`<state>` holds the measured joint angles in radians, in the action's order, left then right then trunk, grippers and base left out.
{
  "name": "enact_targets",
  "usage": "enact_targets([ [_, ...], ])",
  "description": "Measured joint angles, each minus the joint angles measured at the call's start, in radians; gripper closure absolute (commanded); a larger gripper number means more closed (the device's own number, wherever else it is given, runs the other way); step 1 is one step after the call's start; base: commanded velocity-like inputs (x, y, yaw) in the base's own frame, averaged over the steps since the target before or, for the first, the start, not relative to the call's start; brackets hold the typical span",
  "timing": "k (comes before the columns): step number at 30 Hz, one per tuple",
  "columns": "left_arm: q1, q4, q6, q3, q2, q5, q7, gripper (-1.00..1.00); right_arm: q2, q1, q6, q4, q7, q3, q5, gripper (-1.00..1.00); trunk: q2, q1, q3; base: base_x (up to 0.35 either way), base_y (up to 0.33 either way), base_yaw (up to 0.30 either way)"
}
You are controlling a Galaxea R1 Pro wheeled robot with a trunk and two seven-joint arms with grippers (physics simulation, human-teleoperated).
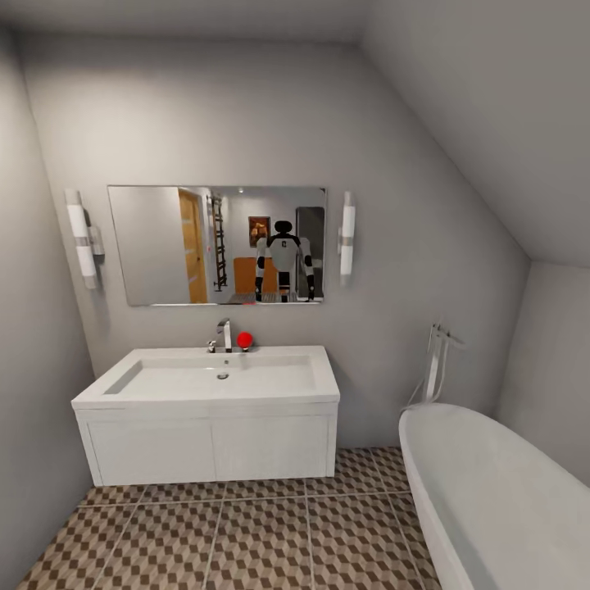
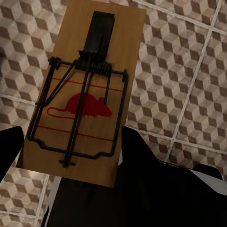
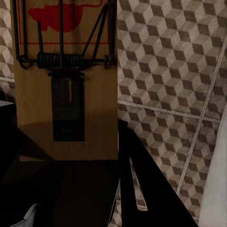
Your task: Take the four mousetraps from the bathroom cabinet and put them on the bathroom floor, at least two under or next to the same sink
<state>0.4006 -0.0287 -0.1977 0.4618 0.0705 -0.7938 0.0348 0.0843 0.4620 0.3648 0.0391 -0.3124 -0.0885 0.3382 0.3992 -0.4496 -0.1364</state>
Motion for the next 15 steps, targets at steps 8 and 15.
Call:
enact_targets([
  [8, 0.000, -0.001, 0.003, -0.001, 0.002, 0.000, 0.001, 1.00, 0.000, 0.000, -0.002, 0.000, 0.000, 0.000, 0.000, 1.00, 0.000, 0.000, 0.000, 0.000, 0.000, 0.000],
  [15, 0.000, 0.000, 0.043, -0.001, 0.004, -0.001, 0.001, 1.00, 0.000, 0.000, -0.001, 0.000, -0.001, -0.001, 0.000, 1.00, 0.028, -0.015, 0.012, 0.000, 0.000, 0.000],
])
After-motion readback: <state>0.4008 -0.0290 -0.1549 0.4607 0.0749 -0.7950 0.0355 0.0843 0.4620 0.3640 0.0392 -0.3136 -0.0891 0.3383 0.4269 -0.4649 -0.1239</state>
